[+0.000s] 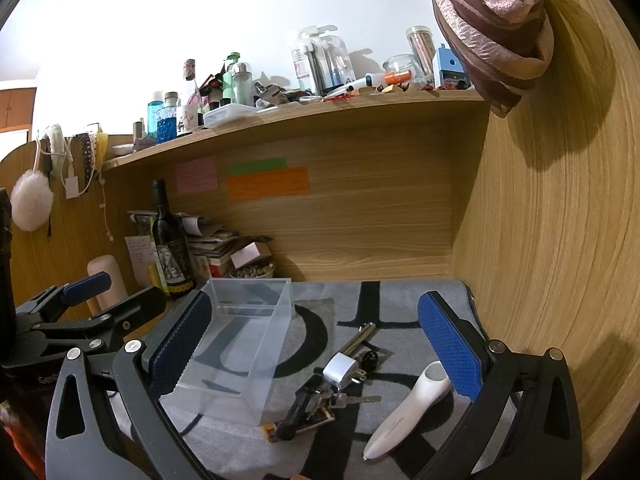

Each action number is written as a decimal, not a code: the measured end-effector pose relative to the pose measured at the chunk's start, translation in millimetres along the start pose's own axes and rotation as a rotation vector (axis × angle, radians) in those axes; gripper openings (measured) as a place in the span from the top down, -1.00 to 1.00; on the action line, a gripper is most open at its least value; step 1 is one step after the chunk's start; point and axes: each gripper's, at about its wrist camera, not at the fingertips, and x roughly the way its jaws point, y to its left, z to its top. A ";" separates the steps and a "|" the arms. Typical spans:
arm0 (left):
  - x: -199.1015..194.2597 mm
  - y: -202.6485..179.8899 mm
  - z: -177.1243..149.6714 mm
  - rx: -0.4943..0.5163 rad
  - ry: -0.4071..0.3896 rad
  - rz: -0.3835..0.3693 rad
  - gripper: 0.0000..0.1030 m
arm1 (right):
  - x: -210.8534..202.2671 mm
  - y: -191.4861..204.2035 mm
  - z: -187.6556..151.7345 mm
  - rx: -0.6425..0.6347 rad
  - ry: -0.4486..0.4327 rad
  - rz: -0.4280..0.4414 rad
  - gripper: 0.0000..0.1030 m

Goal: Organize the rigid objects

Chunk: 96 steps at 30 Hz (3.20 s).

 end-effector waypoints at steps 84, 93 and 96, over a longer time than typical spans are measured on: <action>194.4 138.8 -63.7 -0.113 0.682 -0.088 0.58 | 137.6 -103.7 -87.4 0.142 0.653 -0.288 0.24; 193.4 138.5 -63.5 -0.104 0.677 -0.084 0.59 | 125.9 -97.9 -68.1 0.152 0.556 -0.272 0.28; 193.7 137.6 -63.8 -0.102 0.674 -0.081 0.59 | 118.7 -91.7 -50.4 0.142 0.494 -0.264 0.28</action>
